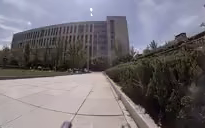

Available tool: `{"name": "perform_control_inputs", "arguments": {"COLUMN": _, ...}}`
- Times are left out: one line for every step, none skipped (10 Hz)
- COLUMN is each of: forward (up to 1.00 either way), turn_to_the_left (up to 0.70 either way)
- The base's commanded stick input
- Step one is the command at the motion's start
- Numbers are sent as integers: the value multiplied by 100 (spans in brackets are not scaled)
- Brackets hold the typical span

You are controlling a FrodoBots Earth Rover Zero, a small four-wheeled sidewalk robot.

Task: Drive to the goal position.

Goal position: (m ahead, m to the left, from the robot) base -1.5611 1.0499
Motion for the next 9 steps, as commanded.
{"name": "perform_control_inputs", "arguments": {"forward": 4, "turn_to_the_left": 0}}
{"name": "perform_control_inputs", "arguments": {"forward": 4, "turn_to_the_left": 0}}
{"name": "perform_control_inputs", "arguments": {"forward": 4, "turn_to_the_left": 0}}
{"name": "perform_control_inputs", "arguments": {"forward": 4, "turn_to_the_left": 0}}
{"name": "perform_control_inputs", "arguments": {"forward": 4, "turn_to_the_left": 0}}
{"name": "perform_control_inputs", "arguments": {"forward": 4, "turn_to_the_left": 0}}
{"name": "perform_control_inputs", "arguments": {"forward": 4, "turn_to_the_left": 0}}
{"name": "perform_control_inputs", "arguments": {"forward": 4, "turn_to_the_left": 0}}
{"name": "perform_control_inputs", "arguments": {"forward": 2, "turn_to_the_left": 0}}
